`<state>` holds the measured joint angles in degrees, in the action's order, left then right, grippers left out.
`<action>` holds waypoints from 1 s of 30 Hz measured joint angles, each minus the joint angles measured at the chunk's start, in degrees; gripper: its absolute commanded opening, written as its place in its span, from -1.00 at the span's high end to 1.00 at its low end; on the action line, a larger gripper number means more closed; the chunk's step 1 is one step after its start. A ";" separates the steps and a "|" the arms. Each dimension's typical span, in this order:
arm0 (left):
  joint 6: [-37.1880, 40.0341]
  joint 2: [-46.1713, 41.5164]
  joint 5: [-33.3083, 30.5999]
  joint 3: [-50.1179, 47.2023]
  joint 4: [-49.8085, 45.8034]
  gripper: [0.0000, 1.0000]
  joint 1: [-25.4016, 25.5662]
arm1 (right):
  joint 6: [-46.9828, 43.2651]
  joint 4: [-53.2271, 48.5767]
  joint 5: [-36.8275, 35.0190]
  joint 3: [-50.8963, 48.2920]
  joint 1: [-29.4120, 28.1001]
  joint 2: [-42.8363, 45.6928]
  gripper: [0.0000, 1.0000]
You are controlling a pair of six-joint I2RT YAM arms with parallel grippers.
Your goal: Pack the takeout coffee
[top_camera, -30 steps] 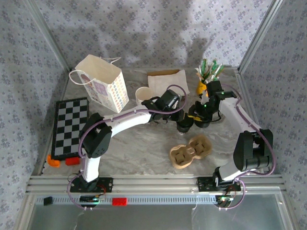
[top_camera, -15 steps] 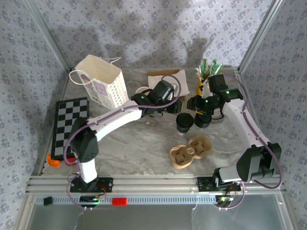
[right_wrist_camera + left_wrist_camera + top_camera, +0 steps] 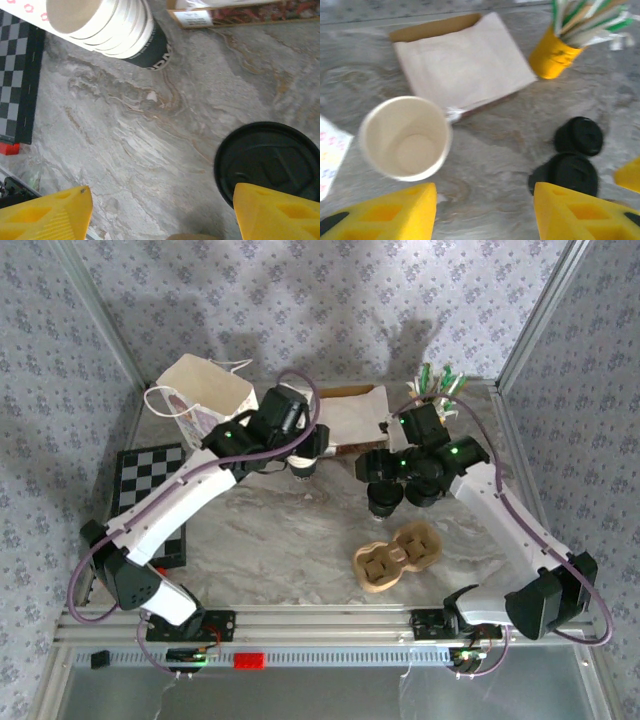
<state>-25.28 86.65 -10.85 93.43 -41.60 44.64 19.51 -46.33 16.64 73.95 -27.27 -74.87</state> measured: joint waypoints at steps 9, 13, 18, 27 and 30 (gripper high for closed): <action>2.34 0.09 -5.14 4.13 -6.45 -0.19 -12.20 | 0.09 6.49 -1.51 -0.55 -4.66 -1.40 -0.76; 4.31 1.75 -6.49 7.91 -7.08 -0.21 -14.69 | -0.07 7.58 -1.51 0.55 -4.63 -3.34 -0.78; 8.13 7.93 -6.75 14.80 -7.82 -0.21 -16.87 | -0.11 7.61 -1.51 2.08 -4.48 -4.98 -0.79; 12.87 20.87 -6.38 28.68 -15.06 -0.06 -18.97 | -0.11 7.30 -1.49 2.38 -3.19 -5.44 -0.80; 13.79 23.61 -6.56 31.17 -17.29 0.05 -19.32 | -0.13 7.10 -1.49 2.38 -2.73 -5.44 -0.80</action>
<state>-11.49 110.26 -17.41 124.60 -58.89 25.32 19.38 -39.22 15.16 76.34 -30.00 -80.31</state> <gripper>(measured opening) 0.512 0.899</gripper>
